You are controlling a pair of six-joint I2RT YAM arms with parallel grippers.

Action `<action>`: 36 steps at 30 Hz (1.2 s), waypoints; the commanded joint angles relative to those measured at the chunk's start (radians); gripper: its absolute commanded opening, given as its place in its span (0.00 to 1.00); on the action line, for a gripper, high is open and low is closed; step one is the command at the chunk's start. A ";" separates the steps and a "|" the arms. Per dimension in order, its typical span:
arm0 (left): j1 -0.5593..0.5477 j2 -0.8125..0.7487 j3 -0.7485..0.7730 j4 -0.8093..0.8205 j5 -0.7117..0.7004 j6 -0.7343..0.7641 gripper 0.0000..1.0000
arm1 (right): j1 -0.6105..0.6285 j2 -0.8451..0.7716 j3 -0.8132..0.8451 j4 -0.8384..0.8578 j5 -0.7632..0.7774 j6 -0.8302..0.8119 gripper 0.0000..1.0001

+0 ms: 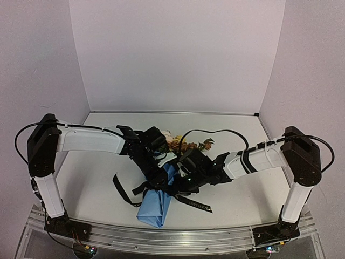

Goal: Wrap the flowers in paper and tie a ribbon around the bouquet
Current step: Cross the half-tied ribbon over the folded bouquet.

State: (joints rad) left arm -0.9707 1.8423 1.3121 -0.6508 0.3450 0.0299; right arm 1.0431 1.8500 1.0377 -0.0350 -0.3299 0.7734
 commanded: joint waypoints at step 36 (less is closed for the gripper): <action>0.101 -0.122 -0.112 0.267 -0.062 -0.208 0.00 | -0.103 -0.104 -0.102 0.001 0.090 -0.045 0.00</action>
State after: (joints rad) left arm -0.8935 1.7845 1.2164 -0.4368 0.3431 -0.1317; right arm 0.9769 1.7937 0.9331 0.0017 -0.2670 0.7433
